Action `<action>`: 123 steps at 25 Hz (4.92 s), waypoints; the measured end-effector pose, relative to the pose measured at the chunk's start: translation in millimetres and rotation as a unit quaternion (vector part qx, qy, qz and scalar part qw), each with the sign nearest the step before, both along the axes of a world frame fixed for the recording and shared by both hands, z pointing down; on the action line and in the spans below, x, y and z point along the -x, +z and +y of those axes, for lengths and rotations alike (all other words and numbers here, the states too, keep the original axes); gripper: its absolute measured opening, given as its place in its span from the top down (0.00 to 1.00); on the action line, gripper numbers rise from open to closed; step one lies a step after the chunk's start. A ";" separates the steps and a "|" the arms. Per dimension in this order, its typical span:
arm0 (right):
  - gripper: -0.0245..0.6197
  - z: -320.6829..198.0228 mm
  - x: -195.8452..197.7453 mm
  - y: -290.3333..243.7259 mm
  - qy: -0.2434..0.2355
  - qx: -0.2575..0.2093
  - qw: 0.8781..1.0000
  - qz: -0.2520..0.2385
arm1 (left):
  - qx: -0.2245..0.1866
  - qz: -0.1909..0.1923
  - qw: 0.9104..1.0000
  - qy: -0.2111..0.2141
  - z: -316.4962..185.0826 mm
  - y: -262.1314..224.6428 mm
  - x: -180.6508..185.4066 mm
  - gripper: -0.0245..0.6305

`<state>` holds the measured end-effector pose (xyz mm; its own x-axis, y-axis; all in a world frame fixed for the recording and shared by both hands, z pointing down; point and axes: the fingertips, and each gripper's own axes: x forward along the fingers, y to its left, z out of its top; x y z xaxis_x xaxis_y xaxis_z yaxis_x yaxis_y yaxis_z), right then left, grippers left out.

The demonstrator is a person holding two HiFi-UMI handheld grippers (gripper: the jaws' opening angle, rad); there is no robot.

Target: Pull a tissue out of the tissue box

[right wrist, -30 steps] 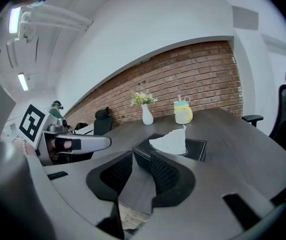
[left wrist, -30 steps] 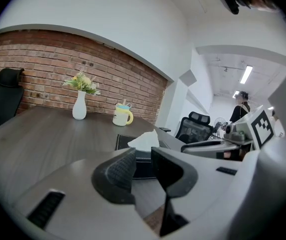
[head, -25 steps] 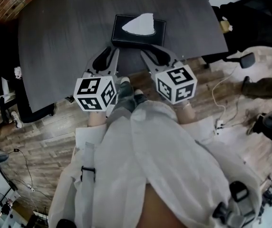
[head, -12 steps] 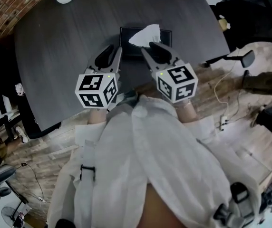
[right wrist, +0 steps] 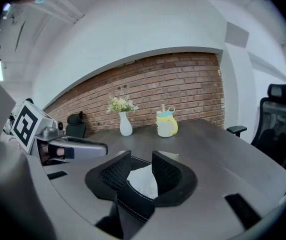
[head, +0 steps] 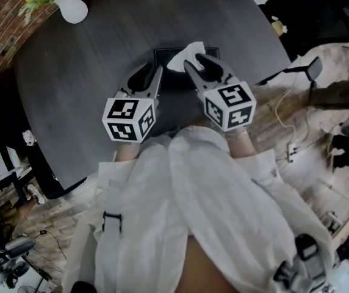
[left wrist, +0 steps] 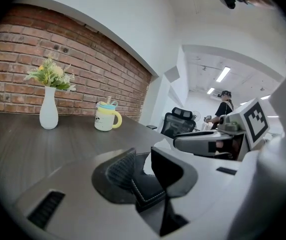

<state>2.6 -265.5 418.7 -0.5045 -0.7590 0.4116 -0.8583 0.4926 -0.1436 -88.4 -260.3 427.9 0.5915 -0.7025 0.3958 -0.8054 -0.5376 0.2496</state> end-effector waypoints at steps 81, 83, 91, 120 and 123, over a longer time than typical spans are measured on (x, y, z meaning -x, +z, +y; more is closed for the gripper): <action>0.95 -42.6 -36.7 30.3 -0.081 0.076 0.991 0.078 | 0.076 -0.063 0.995 0.017 -5.2 56.7 -15.4 0.81; 0.95 -41.0 -36.2 27.5 -0.081 0.073 0.991 0.078 | 0.076 -0.071 0.994 0.020 -2.9 59.0 -15.8 0.81; 0.95 -39.1 -36.5 19.1 -0.073 0.070 0.993 0.064 | 0.070 -0.086 0.994 0.018 -1.7 64.0 -13.0 0.81; 0.95 -52.0 -30.6 -12.3 -0.069 0.033 0.997 0.033 | 0.056 -0.105 0.992 0.035 -2.8 67.3 -16.0 0.81; 0.95 -52.2 -29.9 -14.2 -0.068 0.038 0.997 0.024 | 0.057 -0.104 0.992 0.035 -1.9 66.8 -15.5 0.81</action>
<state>32.5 -317.6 404.5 -0.5788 -0.6509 0.4912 -0.7915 0.5935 -0.1462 -72.9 -262.2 494.7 0.5343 -0.6058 0.5896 -0.8077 -0.5715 0.1448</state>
